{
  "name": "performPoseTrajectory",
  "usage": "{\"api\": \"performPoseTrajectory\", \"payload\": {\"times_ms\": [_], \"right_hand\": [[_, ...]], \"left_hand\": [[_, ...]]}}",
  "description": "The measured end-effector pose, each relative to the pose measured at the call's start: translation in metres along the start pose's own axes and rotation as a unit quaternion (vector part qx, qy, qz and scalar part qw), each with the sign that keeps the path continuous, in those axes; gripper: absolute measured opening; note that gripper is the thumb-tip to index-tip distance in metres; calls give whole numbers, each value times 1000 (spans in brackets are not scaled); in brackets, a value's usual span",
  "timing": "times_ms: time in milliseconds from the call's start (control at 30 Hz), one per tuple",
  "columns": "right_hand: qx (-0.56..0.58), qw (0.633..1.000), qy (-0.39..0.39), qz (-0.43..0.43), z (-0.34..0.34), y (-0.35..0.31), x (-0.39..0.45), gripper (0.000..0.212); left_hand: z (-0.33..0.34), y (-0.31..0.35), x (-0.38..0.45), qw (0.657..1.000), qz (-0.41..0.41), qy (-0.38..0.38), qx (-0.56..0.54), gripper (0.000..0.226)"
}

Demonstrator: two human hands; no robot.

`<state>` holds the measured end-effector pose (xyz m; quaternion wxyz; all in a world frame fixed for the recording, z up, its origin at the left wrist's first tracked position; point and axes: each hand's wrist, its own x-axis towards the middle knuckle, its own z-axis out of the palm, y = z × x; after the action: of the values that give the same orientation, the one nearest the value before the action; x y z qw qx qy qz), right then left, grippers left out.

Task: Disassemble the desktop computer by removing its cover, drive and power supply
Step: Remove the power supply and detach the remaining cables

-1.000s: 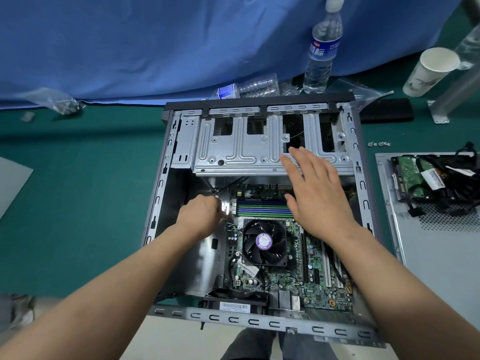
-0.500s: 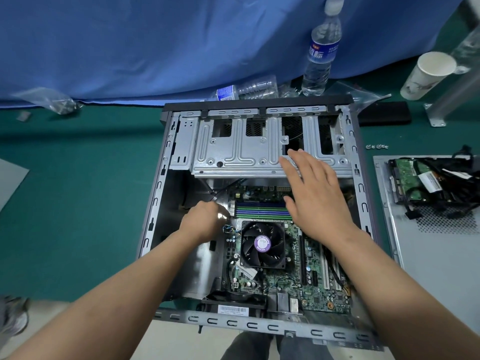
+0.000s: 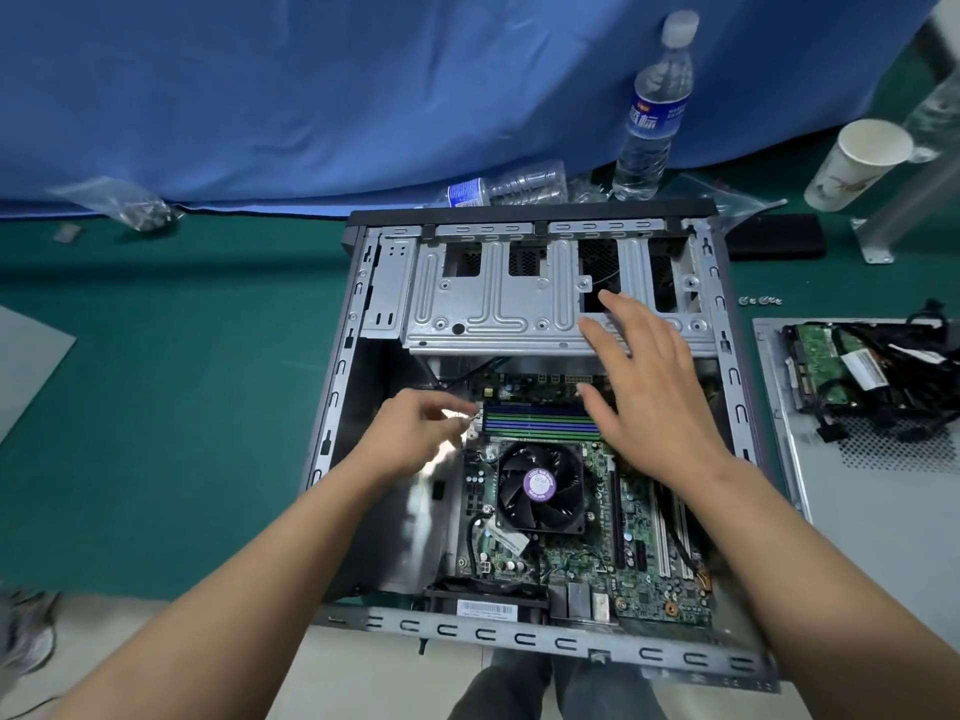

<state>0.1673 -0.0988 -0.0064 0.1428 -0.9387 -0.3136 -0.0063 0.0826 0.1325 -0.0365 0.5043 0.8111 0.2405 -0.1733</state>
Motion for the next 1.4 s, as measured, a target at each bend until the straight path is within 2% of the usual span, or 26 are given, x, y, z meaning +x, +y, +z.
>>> {"api": "performPoseTrajectory", "payload": {"times_ms": [67,133,200,300,367,433,500,567,633,733,867,933,1033,1133,1233,1400], "right_hand": [[40,998,39,-23,-5,-4,-1,40],[106,994,28,-30,-10,-13,-1,28],[199,980,17,8,-15,-24,-2,23],[292,952,73,57,-21,-37,-2,14],[387,914,37,115,-24,-41,-3,9],[504,843,2,189,-24,-42,-5,10],[566,787,17,242,-24,-40,-6,17],[599,751,30,276,-25,-37,-8,18],[612,736,30,287,-28,-33,-11,18],[566,775,39,277,-35,-22,-13,21],[491,826,108,256,-55,9,-23,17],[474,825,157,264,-65,34,-30,18],[472,797,205,316,-64,79,-43,15],[414,821,142,367,-38,115,-55,9],[345,850,72,390,-4,138,-57,6],[223,905,-13,363,36,153,-43,10]], "left_hand": [[1,10,-7,991,23,-32,-128,20],[5,22,-13,975,49,-58,-210,23],[9,32,-19,963,68,-67,-251,23],[19,45,-24,949,83,-69,-296,22],[25,53,-27,940,93,-69,-322,22],[33,58,-29,935,104,-68,-332,21],[41,63,-32,933,112,-63,-338,20],[49,67,-34,931,114,-59,-343,20],[56,72,-37,930,121,-52,-343,19],[64,80,-39,934,131,-39,-330,16],[73,86,-37,937,99,-33,-334,10],[82,85,-36,941,70,-29,-329,8],[97,81,-38,935,24,-31,-354,10],[110,74,-40,905,-15,-42,-423,25],[117,69,-36,875,-20,-41,-481,33],[119,61,-28,905,-11,9,-426,22]]}}
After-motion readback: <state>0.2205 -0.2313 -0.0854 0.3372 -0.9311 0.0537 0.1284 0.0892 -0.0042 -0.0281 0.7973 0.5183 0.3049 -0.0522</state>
